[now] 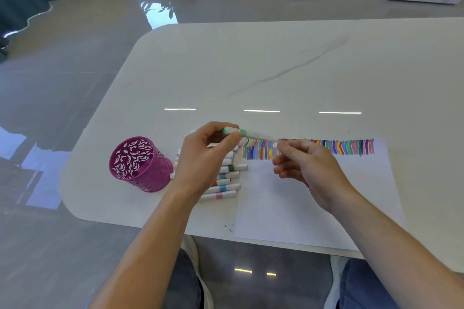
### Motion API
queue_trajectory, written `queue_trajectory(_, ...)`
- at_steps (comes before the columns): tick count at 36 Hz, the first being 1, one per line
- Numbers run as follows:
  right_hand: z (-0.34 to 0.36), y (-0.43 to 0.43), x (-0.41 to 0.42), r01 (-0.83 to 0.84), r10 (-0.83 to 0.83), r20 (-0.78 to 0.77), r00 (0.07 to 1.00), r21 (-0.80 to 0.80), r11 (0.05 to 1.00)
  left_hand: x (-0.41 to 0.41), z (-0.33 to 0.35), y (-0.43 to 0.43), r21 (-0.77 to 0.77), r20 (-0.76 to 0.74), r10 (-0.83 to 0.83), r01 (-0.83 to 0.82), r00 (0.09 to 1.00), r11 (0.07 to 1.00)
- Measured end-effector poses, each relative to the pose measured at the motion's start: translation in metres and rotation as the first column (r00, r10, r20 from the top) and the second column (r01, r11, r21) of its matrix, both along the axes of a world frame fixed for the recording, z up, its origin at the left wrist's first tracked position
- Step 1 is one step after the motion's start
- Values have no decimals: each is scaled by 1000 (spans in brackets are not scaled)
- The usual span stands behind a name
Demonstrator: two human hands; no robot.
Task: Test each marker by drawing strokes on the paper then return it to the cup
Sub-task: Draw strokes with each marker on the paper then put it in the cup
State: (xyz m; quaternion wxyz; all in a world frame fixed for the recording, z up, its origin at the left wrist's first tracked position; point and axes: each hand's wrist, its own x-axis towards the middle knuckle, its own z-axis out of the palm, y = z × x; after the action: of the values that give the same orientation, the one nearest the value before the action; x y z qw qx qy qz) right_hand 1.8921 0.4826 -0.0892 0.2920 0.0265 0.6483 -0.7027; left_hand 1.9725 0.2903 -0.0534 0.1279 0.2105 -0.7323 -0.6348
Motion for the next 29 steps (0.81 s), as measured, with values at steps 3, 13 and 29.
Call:
queue_trajectory(3,-5,0,0,-36,42,-45,998,129,991,6,5,-7,-40,-28,57,-58,998,998)
queue_trajectory(13,-17,-13,15,-169,353,-266,897,531,830,33,21,-19,-530,-350,122,-304,929,792)
queue_trajectory(29,-16,-20,21,-194,455,-281,845,632,750,53,20,-57,-567,-305,395,-498,867,656)
